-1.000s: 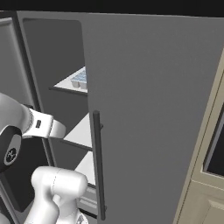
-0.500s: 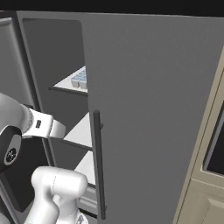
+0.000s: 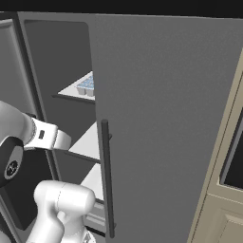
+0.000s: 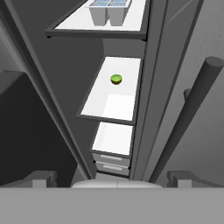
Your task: Open the freezer door, pick up the ice cube tray from the freezer, and place it on the dining counter.
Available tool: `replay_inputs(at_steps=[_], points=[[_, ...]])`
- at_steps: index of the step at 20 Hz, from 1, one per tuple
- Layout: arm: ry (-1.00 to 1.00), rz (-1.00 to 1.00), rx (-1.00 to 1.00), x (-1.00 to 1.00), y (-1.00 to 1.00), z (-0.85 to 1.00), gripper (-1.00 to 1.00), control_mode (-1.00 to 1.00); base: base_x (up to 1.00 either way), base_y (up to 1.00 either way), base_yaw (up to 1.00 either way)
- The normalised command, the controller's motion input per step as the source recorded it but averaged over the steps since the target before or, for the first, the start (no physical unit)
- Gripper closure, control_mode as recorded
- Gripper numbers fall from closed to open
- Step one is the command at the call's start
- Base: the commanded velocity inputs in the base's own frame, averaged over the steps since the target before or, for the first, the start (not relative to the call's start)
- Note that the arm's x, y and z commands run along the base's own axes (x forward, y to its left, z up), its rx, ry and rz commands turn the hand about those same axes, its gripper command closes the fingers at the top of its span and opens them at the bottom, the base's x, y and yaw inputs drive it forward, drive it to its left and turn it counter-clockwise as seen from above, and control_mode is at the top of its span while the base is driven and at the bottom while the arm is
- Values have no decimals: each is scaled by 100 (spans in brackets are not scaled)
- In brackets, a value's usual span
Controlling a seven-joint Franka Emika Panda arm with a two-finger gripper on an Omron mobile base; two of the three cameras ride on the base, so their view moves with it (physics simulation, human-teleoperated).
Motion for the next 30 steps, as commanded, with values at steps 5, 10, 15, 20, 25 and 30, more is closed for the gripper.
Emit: replay_inputs(at_steps=[5, 10, 15, 20, 25, 30], points=[[0, 0, 0, 0, 2, 0, -100, -100, 0, 0, 0], [0, -2, 0, 0, 52, 1, -100, -100, 0, 0, 0], [0, -7, 2, 0, 51, 26, -100, -100, 0, 0, 0], [0, -13, 12, 0, 17, 38, -100, -100, 0, 0, 0], [-1, -17, 19, 0, 0, 25, -100, -100, 0, 0, 0], [-14, -18, 23, 0, 0, 4, -100, -100, 0, 0, 0]])
